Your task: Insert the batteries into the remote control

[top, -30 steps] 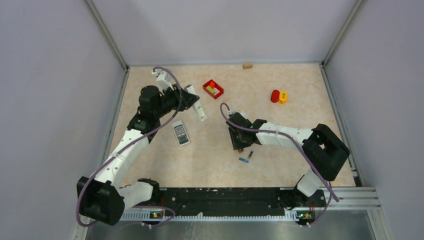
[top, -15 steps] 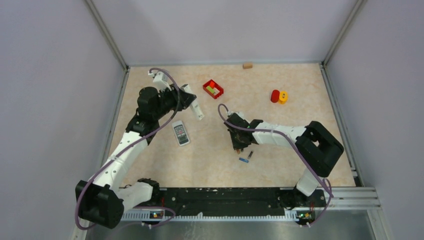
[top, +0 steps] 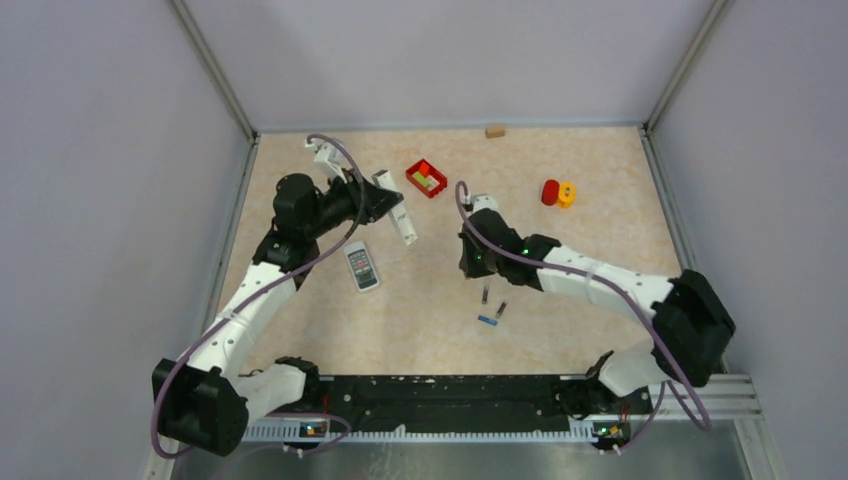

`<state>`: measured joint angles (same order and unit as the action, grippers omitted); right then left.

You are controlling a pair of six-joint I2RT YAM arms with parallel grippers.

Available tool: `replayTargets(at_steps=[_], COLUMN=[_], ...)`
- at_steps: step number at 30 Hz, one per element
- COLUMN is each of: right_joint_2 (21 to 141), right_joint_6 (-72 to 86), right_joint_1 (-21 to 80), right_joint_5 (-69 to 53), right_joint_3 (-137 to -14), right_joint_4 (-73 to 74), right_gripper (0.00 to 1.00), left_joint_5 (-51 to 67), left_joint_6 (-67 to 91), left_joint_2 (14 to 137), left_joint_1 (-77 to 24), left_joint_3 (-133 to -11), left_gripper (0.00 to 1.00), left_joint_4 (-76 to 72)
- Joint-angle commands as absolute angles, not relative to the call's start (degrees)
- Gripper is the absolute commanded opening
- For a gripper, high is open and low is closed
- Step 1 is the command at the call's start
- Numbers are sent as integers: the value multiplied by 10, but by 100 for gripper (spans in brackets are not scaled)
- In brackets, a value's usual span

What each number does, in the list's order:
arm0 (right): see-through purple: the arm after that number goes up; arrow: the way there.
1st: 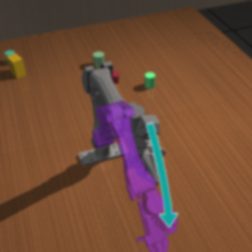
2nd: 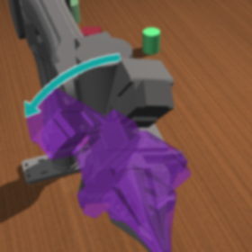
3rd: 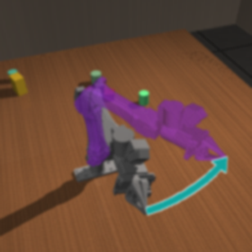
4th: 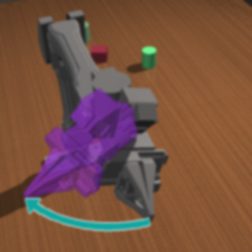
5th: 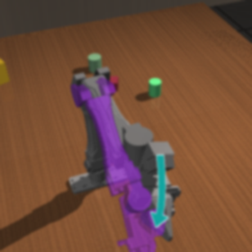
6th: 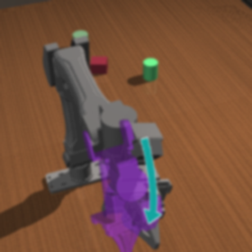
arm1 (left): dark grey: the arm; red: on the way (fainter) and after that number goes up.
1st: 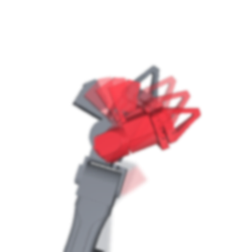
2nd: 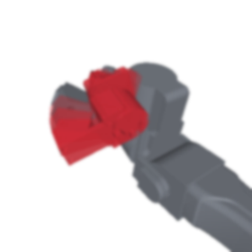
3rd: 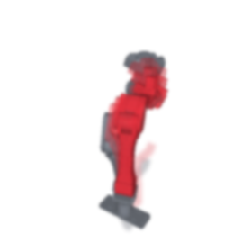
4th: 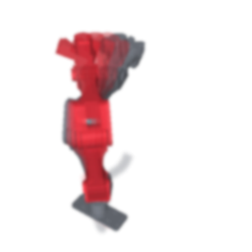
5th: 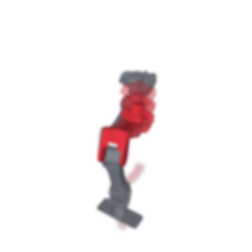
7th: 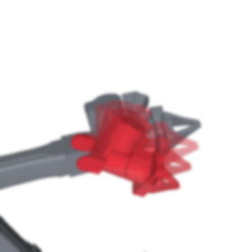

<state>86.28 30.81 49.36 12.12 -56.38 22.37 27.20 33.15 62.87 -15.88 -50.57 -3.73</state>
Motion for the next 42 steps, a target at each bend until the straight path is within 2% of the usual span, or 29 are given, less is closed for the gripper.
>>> replayTargets(at_steps=[1, 7, 15, 22, 30, 42], right_joint_2=[745, 677, 683, 698, 703, 695], right_joint_6=[280, 282, 307, 247, 196, 158], right_joint_1=[499, 499, 502, 516, 518, 519], right_joint_5=[99, 17, -56, -40, -33, -48], right_joint_3=[-603, -620, -655, -683, -712, -691], right_joint_4=[126, 21, -63, -34, 30, 37], right_gripper=[0, 0, 0, 0, 0, 0], left_joint_5=[407, 447, 439, 438, 423, 424], left_joint_6=[374, 483, 565, 652, 676, 690], left_joint_2=[635, 653, 683, 699, 689, 687], left_joint_1=[-158, -160, -182, -182, -182, -182], left_joint_3=[-493, -475, -521, -537, -522, -528], left_gripper=[0, 0, 0, 0, 0, 0], left_joint_4=[-167, -293, -291, -291, -314, -329])
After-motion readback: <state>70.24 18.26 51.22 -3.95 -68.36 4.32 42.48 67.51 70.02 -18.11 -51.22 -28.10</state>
